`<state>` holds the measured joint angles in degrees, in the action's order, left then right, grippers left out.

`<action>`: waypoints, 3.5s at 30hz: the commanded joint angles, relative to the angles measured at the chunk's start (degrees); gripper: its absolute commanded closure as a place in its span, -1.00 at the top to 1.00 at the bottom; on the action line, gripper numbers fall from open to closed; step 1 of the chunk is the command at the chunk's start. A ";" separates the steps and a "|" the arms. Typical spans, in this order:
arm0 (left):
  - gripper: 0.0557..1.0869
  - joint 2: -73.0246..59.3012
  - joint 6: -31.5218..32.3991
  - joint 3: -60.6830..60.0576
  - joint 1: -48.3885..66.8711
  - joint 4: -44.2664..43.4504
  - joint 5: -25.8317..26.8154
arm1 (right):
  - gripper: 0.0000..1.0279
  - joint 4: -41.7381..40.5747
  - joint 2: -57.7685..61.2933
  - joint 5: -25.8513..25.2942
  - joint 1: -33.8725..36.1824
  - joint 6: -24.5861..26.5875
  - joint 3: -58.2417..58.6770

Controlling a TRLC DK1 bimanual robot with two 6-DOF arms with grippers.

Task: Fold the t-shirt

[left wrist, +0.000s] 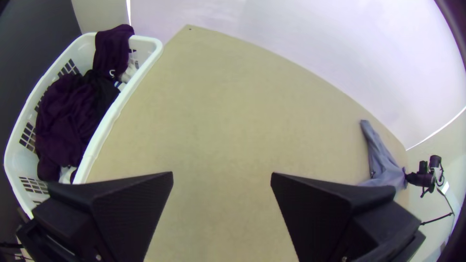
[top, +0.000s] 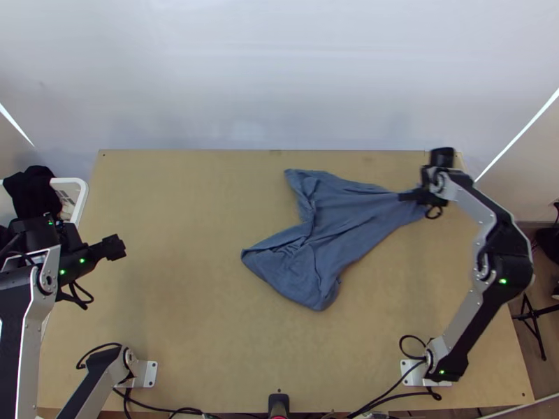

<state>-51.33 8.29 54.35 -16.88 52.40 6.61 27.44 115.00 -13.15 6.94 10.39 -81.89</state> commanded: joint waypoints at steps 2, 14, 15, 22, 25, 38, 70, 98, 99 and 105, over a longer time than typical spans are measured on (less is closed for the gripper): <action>0.90 0.00 1.46 -0.91 1.68 -1.43 -0.02 | -0.95 0.33 -6.81 0.05 9.76 -0.37 8.15; 0.90 -2.02 2.16 0.85 4.93 -2.48 -0.02 | -0.95 0.33 -13.66 0.67 21.98 4.46 14.30; 0.90 -2.28 2.16 0.94 5.11 -2.48 -0.02 | -0.94 0.33 -14.19 0.67 22.42 4.81 14.74; 0.90 -2.81 3.04 0.76 7.13 -2.92 -0.02 | -0.94 -0.11 -18.06 0.75 25.23 5.43 19.22; 0.90 -2.99 3.57 0.58 7.74 -3.10 -0.02 | -0.94 -0.81 -19.46 0.75 25.23 5.78 21.24; 0.90 -2.63 3.57 -1.17 7.66 -3.89 -0.11 | 0.94 1.65 -24.47 0.75 20.39 4.20 18.08; 0.90 -4.48 5.68 7.44 13.11 0.51 -2.66 | 0.04 17.29 19.38 20.09 -10.10 -1.08 -45.55; 0.90 -7.38 5.50 8.58 13.19 -0.37 -2.83 | -0.30 17.29 28.53 17.37 -13.97 -1.52 -49.77; 0.90 -7.47 5.59 8.58 13.19 -0.46 -2.92 | -0.44 17.29 28.53 17.37 -14.06 -1.52 -49.77; 0.90 -8.87 4.80 8.76 14.25 -0.46 -2.92 | -0.72 17.73 28.35 16.84 -13.97 -2.31 -49.60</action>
<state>-58.94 13.78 63.02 -3.57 52.01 3.79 44.66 143.24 4.27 -6.81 8.75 -131.63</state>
